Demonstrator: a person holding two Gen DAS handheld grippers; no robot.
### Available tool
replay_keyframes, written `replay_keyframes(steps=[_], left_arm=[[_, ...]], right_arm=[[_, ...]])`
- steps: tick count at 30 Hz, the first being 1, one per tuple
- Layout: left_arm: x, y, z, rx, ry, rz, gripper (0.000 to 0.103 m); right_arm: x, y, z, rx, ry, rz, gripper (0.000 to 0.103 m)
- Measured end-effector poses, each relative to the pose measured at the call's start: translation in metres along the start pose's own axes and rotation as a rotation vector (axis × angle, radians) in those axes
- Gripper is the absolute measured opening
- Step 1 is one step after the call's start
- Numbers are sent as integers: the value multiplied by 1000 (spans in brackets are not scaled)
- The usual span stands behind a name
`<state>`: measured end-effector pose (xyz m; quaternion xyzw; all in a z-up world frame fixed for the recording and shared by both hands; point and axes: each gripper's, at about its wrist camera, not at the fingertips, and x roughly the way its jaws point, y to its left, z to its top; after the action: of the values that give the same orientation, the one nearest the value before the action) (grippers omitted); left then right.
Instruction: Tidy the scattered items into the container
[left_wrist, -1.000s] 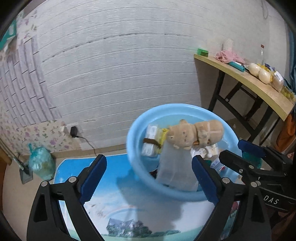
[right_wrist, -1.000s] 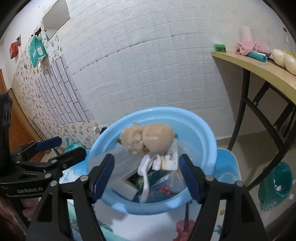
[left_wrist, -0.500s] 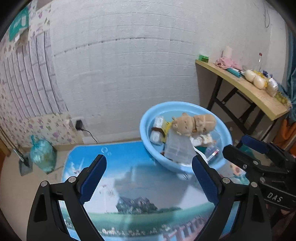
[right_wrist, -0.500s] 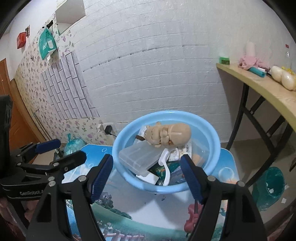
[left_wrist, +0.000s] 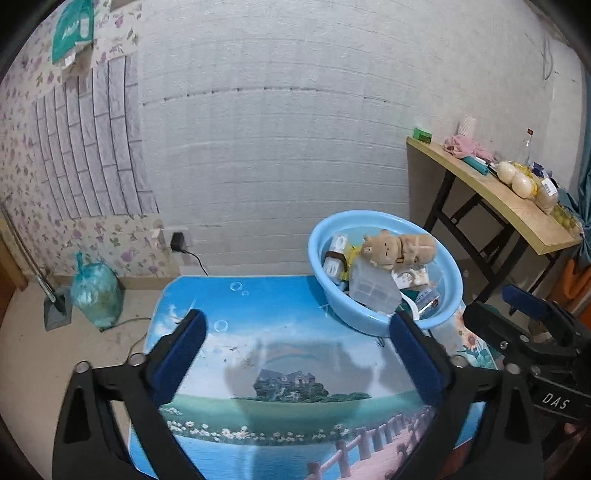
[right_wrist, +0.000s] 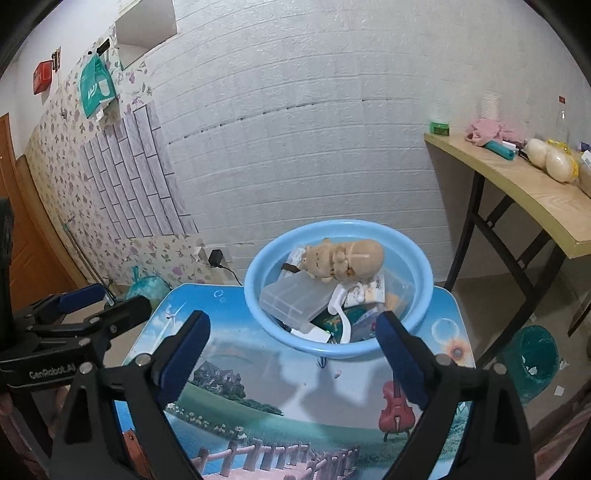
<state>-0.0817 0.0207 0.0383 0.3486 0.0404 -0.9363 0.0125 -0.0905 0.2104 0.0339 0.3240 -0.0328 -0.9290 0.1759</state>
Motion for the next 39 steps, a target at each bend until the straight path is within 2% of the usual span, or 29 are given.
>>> replay_keyframes(steps=[3,6,11,16,21,26,39], left_arm=[[-8,-2,-1,41,-68,37,103],[-7,-1,-1,48,-74,27,103],[-10,-5,-5,69,-76,28,103],[-9,-2,-8,29,-16,-28,103],[-6,-3,-12,33,19,-7,103],[-6,-6,-15,60,20,19,103],[-7,-8,-14,62,28,2,103]], right_arm=[[-2,0,-1,8,-4,-14,97],[-4,2,-2,-1,-22,-40,103],[-1,5,-8,-3,-9,-54,103],[0,0,-9,38,8,-46,103],[-4,1,-9,34,13,-52,103],[-1,1,-12,23,32,-59,103],[-1,-1,-14,25,29,-57,103]])
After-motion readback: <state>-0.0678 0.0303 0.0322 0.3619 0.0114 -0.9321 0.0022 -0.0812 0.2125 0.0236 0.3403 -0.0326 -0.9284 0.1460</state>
